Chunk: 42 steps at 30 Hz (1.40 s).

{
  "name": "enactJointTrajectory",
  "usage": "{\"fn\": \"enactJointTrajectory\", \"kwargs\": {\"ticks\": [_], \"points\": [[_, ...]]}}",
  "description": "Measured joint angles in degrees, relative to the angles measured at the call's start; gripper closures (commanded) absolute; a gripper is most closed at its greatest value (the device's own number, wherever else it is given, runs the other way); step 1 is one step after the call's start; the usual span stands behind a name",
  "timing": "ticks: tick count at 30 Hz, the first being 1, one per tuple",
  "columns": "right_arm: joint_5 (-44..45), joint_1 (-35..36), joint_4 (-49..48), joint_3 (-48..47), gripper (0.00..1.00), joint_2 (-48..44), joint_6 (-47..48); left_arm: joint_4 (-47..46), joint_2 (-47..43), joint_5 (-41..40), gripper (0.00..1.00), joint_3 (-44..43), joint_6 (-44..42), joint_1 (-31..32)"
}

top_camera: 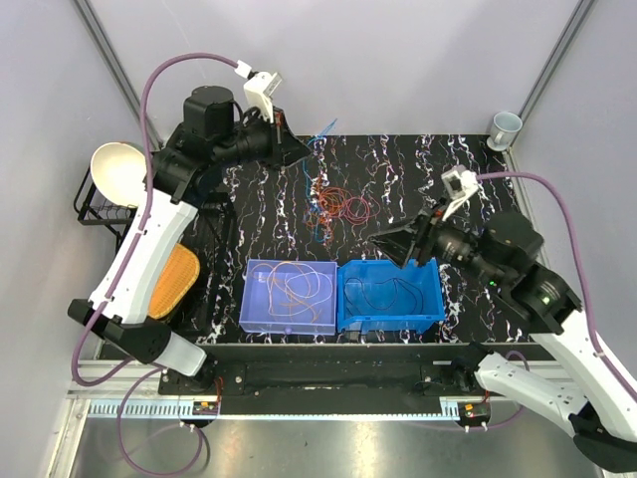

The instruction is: Untangle the cables

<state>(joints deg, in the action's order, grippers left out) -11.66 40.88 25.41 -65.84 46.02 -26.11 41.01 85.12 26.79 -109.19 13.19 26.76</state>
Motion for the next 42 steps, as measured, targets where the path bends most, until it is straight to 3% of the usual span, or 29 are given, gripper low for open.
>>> {"fn": "enactJointTrajectory", "kwargs": {"ticks": [4, 12, 17, 42], "points": [[-1.57, 0.0, -2.23, -1.51, 0.33, -0.15, -0.07, -1.92, -1.42, -0.66, 1.0, 4.59, 6.62, -0.02], [-2.84, 0.0, -4.44, -3.61, 0.35, 10.1, 0.07, -11.65, -8.31, -6.73, 1.0, 18.78, 27.93, 0.0], [-2.84, 0.0, -5.84, -4.81, 0.37, 15.47, 0.46, -16.74, -11.63, -9.94, 1.0, 20.65, 35.76, 0.04], [-1.88, 0.28, -11.65, -13.09, 0.38, 31.39, 5.7, -19.91, -11.78, -10.69, 1.0, 20.63, 40.87, 0.11]]}}
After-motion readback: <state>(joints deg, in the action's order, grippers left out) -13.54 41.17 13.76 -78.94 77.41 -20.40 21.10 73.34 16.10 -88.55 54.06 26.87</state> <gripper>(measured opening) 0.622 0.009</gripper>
